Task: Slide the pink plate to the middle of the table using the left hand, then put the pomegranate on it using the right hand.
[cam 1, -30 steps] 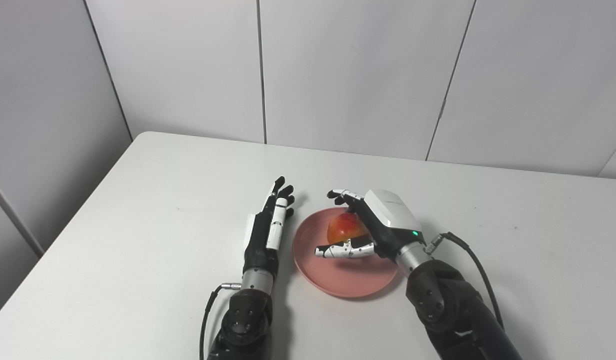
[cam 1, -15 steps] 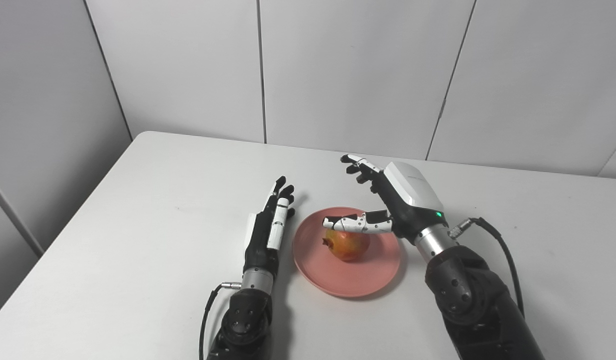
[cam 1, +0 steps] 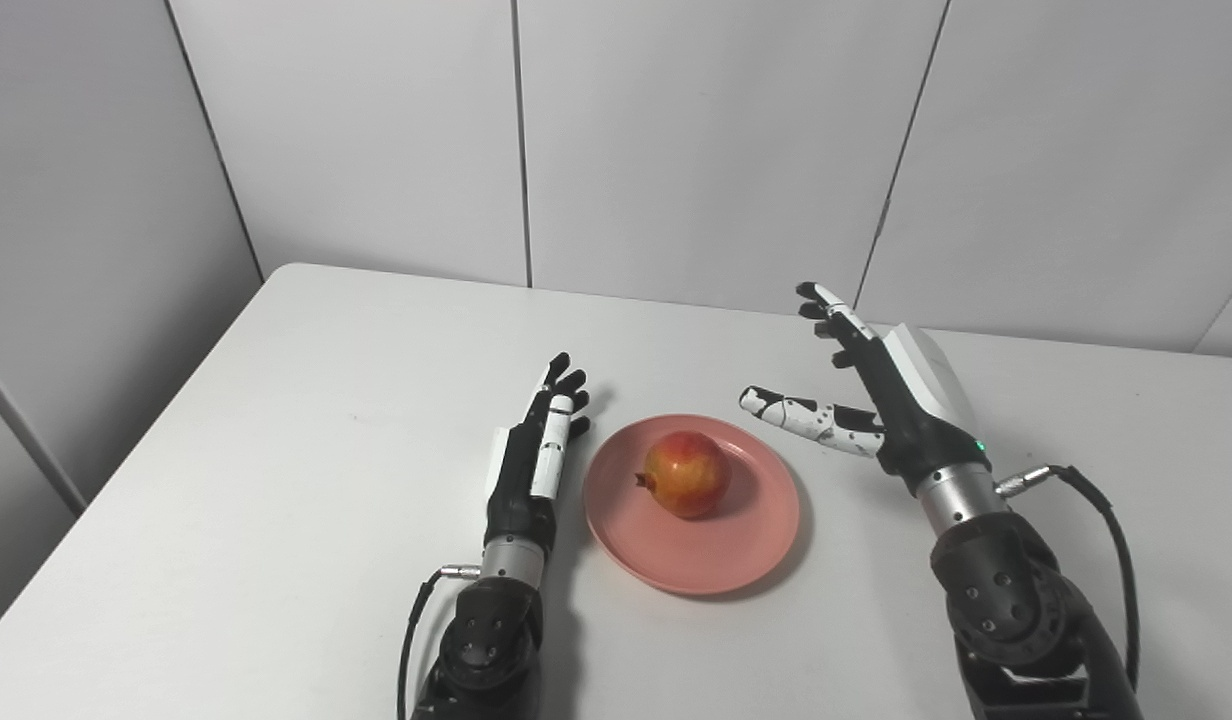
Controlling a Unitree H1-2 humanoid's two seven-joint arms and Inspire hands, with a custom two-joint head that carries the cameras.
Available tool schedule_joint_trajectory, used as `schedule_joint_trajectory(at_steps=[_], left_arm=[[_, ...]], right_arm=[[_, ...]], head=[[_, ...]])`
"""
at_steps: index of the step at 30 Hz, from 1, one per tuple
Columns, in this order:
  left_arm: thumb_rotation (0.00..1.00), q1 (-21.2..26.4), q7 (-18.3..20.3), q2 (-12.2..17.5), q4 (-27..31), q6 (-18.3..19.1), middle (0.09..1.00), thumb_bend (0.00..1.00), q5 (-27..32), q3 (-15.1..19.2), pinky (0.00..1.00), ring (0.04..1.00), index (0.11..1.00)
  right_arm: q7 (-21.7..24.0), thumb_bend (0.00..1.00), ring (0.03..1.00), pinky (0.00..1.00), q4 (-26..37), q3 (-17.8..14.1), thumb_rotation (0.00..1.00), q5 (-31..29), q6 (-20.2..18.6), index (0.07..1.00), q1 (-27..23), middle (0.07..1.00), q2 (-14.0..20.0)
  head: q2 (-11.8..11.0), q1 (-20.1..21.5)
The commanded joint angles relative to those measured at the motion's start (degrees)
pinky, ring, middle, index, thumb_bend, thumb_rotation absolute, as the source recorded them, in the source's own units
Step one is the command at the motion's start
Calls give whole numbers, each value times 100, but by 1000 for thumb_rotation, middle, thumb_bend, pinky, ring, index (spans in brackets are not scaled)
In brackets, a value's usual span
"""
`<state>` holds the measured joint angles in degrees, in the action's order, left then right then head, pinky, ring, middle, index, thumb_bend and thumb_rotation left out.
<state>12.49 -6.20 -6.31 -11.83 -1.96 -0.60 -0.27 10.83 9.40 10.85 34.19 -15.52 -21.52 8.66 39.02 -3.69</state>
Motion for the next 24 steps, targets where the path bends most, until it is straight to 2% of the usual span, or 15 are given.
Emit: schedule_joint_trajectory(at_steps=[1, 2, 6, 10, 18, 24], left_arm=[[1000, 85, 106, 59, -75, 19, 917, 399, 44, -2, 872, 906, 922], [1000, 81, 114, 67, -64, 24, 918, 394, 47, 2, 871, 907, 921], [1000, 56, 175, 140, -51, 18, 917, 395, 41, 13, 870, 907, 919], [1000, 37, 257, 188, -53, 4, 919, 384, 175, 71, 884, 911, 917], [1000, -156, 423, 218, 152, 14, 933, 372, 303, 103, 908, 925, 931], [1000, -295, 433, 180, 327, 30, 949, 360, 229, 92, 924, 938, 951]], right_arm=[[-277, 871, 866, 772, 186, -184, 863, -281, 414, 925, 19, 902, 19], [-336, 854, 859, 765, 182, -220, 929, -363, 469, 927, 92, 906, 13], [-594, 808, 888, 815, 175, -299, 997, -650, 750, 937, 465, 930, -57], [-606, 795, 907, 826, 144, -482, 1000, -1345, 685, 947, 788, 945, -342], [-555, 763, 975, 977, -363, -743, 1000, -2491, 920, 979, 1039, 982, -635], [-476, 730, 998, 1000, -519, -685, 1000, -2719, 951, 1000, 999, 1000, -571]], head=[[-20, 31], [-26, 38], [-80, 182], [-88, 184], [-102, 94], [-119, 82]])
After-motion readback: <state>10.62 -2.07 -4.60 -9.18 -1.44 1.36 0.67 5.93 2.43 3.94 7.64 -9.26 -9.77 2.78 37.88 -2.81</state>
